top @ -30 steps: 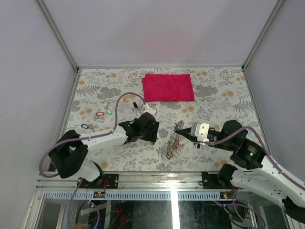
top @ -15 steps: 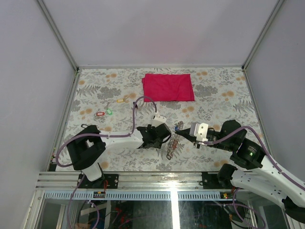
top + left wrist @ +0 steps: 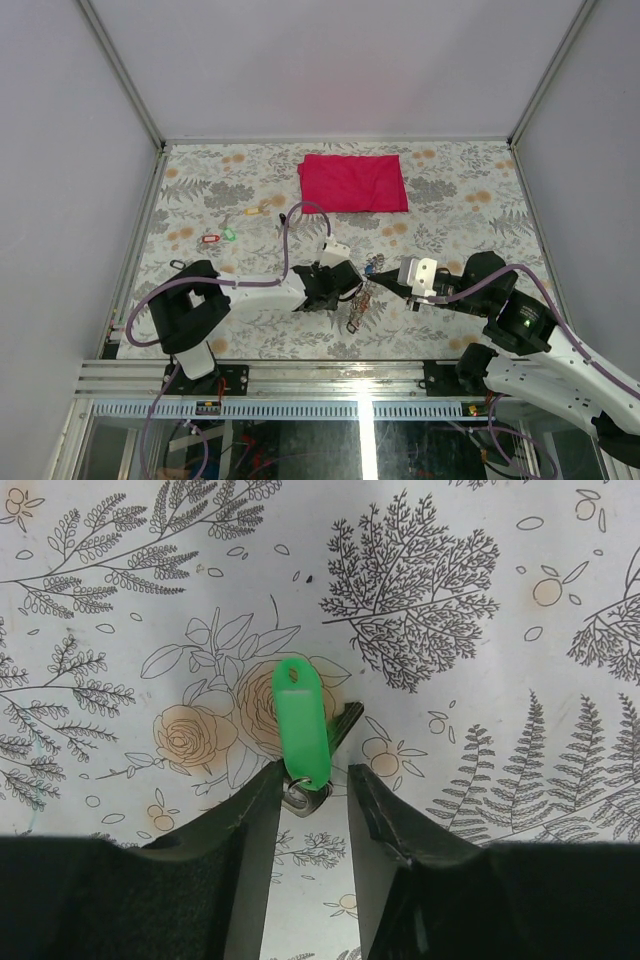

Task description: Put the keys on the keyring

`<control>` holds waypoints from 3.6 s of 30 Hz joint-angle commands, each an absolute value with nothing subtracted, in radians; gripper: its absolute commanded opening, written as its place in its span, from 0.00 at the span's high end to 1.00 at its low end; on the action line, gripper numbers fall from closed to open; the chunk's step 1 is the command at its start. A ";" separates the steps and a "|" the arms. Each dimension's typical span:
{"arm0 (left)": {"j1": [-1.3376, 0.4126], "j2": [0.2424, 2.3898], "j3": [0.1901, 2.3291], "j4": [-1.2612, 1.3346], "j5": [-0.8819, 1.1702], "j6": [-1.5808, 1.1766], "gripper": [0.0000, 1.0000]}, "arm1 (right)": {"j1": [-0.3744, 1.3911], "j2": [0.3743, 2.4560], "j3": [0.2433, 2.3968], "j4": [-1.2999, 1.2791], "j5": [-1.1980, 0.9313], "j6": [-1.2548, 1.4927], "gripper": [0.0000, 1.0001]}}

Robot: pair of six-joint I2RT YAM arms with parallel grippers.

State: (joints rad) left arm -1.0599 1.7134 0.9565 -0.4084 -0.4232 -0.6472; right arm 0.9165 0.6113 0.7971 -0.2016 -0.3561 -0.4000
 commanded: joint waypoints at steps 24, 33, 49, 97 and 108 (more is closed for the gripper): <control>-0.958 1.425 0.744 -0.125 -0.174 -0.592 0.81 | 0.924 0.615 0.842 -0.129 -0.354 -0.371 1.00; -0.813 1.341 0.633 -0.034 -0.004 -0.596 0.74 | 0.924 0.620 0.840 -0.120 -0.359 -0.362 1.00; -1.059 1.534 0.862 -0.436 -0.547 -0.773 0.58 | 0.924 0.534 0.886 -0.198 -0.216 -0.340 1.00; -1.115 1.536 0.896 -0.377 -0.612 -0.692 1.00 | 0.923 0.549 0.872 -0.205 -0.247 -0.297 1.00; -0.981 1.248 0.635 -0.057 -0.297 -0.656 1.00 | 0.924 0.551 0.866 -0.198 -0.248 -0.280 1.00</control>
